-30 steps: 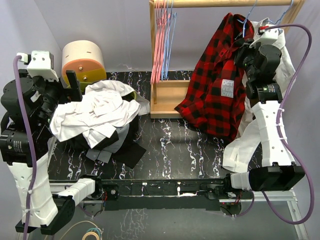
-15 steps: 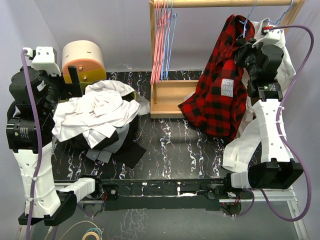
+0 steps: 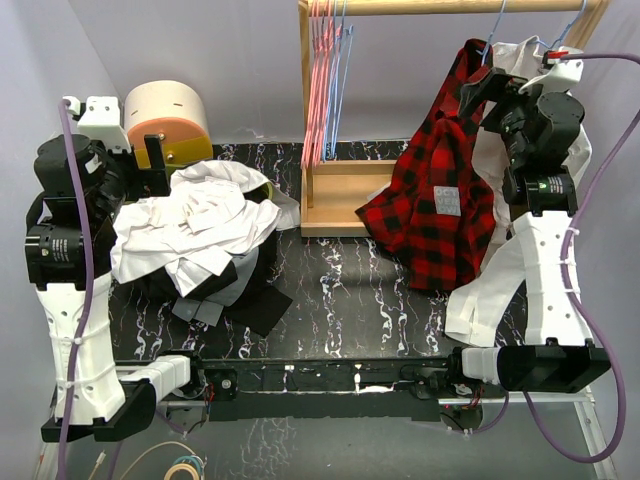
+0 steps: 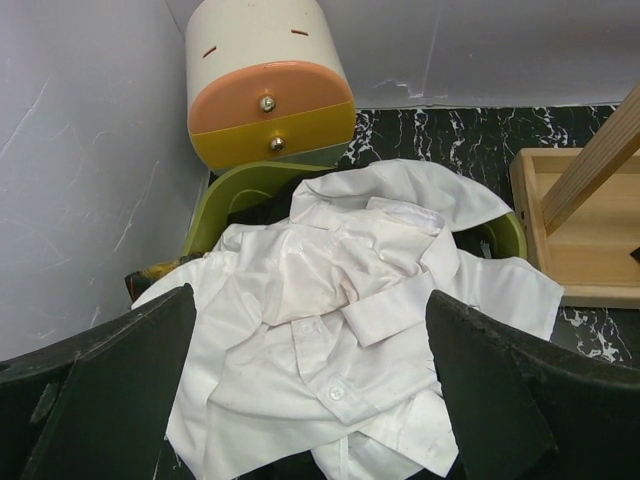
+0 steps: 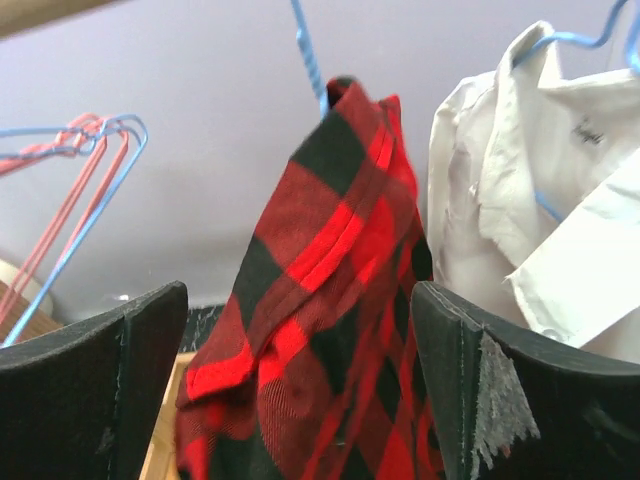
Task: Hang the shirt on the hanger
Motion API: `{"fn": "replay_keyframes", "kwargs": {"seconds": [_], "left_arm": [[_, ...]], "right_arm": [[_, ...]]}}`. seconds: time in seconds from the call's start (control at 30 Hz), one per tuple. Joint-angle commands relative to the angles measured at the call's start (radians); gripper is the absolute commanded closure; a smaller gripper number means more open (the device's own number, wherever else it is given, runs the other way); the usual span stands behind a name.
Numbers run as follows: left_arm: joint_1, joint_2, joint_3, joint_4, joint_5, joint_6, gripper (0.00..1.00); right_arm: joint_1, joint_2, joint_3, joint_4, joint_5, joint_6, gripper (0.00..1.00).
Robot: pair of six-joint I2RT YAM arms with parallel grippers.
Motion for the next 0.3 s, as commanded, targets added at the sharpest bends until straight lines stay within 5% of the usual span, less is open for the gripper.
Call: {"fn": "replay_keyframes", "kwargs": {"seconds": [0.0, 0.13, 0.27], "left_arm": [[0.014, -0.007, 0.012, 0.009, 0.027, -0.011, 0.03], [0.023, -0.003, 0.021, 0.006, 0.03, -0.013, 0.03], [0.05, -0.001, -0.01, 0.053, -0.085, -0.052, 0.03]], "right_arm": [[-0.005, -0.046, 0.101, 0.033, 0.123, -0.004, 0.02], [-0.005, -0.109, 0.121, 0.061, 0.196, 0.015, 0.02], [-0.005, -0.187, 0.108, 0.133, 0.06, 0.03, 0.02]]}}
